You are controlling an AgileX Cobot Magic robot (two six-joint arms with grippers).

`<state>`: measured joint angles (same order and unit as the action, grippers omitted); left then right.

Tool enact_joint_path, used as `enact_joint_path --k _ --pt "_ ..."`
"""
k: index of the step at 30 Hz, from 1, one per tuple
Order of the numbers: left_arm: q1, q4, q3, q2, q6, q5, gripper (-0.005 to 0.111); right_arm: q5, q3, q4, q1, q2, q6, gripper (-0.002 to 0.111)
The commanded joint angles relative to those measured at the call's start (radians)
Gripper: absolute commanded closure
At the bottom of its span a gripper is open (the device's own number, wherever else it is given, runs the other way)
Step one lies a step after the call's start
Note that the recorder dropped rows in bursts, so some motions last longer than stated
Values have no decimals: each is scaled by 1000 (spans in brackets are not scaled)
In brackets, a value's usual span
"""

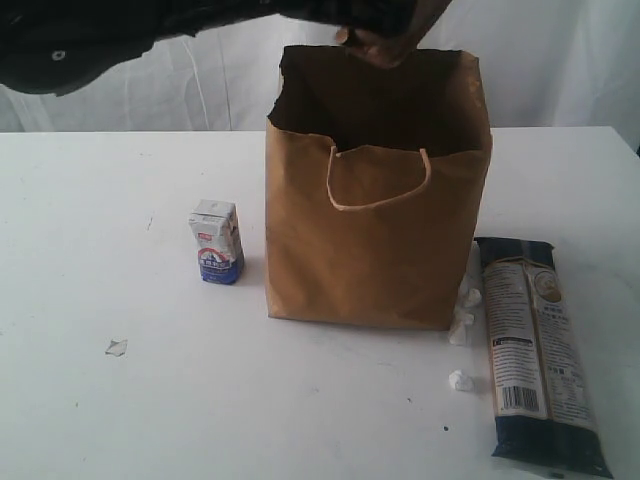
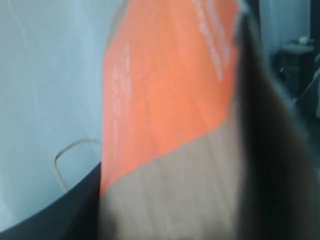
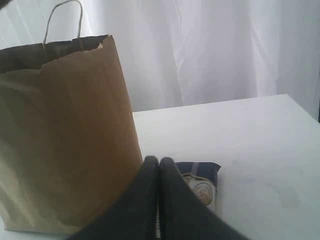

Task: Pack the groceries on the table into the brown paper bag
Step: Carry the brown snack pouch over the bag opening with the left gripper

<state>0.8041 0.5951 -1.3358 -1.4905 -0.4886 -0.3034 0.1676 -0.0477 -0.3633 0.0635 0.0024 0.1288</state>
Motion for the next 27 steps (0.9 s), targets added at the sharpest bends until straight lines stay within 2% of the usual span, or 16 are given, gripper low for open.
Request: enact_joint_path --k 1,6,13,27 --pt "7 26 -14 12 -4 153 107 -16 3 -2 -5 -2 -2 108" --pt "7 63 11 12 -13 169 107 -16 3 -2 -5 -2 -2 108" --pt "7 63 137 12 -39 144 107 -18 3 -2 -5 -2 -2 108" --pt "7 64 138 -34 -28 147 107 -11 3 -5 -5 -2 -2 108"
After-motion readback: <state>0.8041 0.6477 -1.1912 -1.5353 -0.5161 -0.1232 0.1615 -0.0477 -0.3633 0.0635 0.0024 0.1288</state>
